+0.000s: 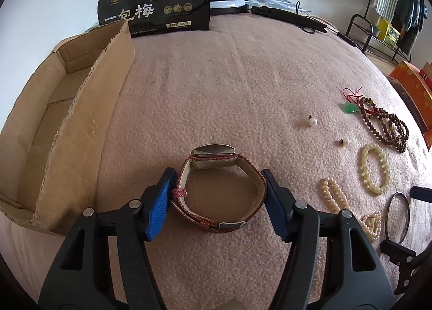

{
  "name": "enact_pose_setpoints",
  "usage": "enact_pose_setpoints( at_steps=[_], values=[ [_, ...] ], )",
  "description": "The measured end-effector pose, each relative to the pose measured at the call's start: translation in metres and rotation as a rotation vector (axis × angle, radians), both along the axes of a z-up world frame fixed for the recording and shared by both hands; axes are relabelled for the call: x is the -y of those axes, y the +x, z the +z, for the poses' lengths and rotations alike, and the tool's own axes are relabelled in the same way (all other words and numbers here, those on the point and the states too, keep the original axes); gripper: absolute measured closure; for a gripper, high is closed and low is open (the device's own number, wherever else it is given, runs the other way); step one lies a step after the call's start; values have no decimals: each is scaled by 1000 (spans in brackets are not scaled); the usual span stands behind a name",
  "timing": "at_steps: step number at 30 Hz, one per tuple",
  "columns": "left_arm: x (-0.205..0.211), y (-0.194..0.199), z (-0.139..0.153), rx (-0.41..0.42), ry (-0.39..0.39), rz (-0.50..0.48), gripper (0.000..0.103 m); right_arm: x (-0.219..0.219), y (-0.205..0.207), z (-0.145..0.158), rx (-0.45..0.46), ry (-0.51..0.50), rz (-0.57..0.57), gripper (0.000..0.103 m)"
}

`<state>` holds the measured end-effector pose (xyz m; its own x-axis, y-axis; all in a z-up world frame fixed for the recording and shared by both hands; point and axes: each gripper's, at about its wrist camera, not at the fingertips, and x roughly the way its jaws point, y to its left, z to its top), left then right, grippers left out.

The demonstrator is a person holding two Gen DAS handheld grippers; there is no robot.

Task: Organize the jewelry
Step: 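Carry the watch with the left gripper into the cardboard box while the right carries the bangle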

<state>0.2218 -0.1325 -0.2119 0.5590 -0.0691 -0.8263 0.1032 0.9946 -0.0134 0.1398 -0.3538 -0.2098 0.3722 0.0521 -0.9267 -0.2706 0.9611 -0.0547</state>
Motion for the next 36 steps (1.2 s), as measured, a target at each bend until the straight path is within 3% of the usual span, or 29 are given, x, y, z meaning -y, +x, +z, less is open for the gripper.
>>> enact_pose_setpoints(
  at_steps=[3,7,22,36],
  values=[
    [-2,0,1,-5,-14,-1,40,-1,0,2,-10,11,5,9],
    [-3,-1,2,-11,-32,-4,41,-2,-2,7,-15,30,9,28],
    [-8,-18,27,38,-53,-38,44,1,-9,28,28,50,-12,29],
    [-27,-41,79,145,-75,-51,44,-14,-17,63,118,62,-5,29]
  ],
)
